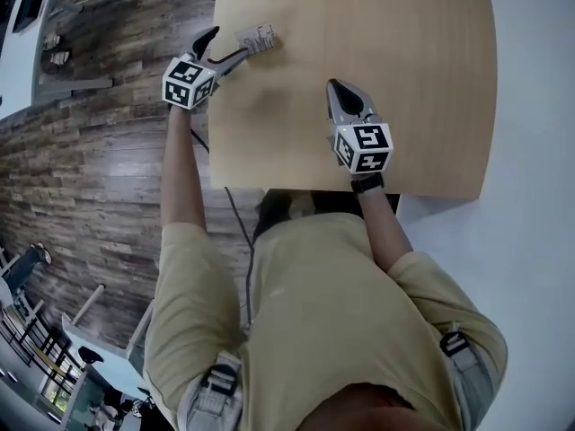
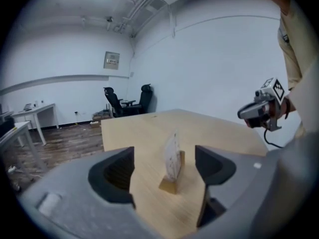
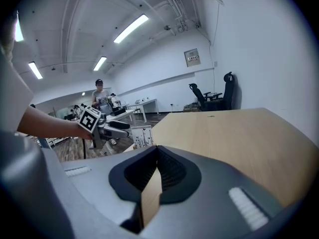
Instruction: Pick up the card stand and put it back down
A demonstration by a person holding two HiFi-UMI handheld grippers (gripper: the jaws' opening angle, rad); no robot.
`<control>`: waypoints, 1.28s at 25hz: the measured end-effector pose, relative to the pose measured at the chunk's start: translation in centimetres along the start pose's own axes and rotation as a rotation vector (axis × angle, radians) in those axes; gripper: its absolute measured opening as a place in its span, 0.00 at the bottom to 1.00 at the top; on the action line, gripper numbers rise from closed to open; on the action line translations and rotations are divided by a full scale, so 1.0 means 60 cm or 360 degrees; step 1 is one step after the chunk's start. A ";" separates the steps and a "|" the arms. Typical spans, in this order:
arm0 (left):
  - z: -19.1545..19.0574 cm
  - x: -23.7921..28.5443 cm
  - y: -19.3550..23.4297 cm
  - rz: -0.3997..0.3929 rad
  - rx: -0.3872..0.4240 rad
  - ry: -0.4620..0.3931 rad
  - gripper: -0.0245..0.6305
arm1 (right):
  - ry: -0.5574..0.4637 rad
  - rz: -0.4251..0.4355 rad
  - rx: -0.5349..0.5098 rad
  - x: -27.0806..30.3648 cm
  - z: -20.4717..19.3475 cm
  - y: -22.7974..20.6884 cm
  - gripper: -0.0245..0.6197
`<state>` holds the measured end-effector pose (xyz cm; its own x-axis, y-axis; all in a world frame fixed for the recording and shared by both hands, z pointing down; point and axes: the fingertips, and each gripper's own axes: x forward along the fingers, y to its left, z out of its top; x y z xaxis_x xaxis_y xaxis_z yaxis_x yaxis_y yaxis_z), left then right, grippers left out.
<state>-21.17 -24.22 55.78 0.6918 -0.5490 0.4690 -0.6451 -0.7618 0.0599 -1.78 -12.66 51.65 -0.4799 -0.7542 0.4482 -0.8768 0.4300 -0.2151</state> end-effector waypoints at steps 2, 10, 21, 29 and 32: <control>0.026 -0.044 -0.009 0.0054 -0.0018 -0.0084 0.61 | -0.0060 0.0005 -0.0017 -0.006 0.028 0.015 0.05; 0.138 -0.227 -0.086 0.0343 -0.0060 -0.0347 0.19 | -0.0247 0.0106 -0.0137 -0.069 0.122 0.122 0.05; 0.182 -0.359 -0.229 0.0647 -0.0266 -0.0570 0.04 | -0.0406 0.0091 -0.0318 -0.152 0.166 0.254 0.05; 0.170 -0.422 -0.305 0.0850 -0.0085 -0.0659 0.04 | -0.0501 -0.0021 -0.0381 -0.200 0.175 0.295 0.05; 0.156 -0.441 -0.319 0.0845 -0.0088 -0.0668 0.04 | -0.0501 -0.0044 -0.0382 -0.209 0.163 0.312 0.05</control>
<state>-24.11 1.65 33.98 0.3366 -0.9393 0.0658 -0.9401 -0.3392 -0.0338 -12.47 -0.04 33.53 -0.4745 -0.8665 0.1551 -0.8755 0.4829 0.0191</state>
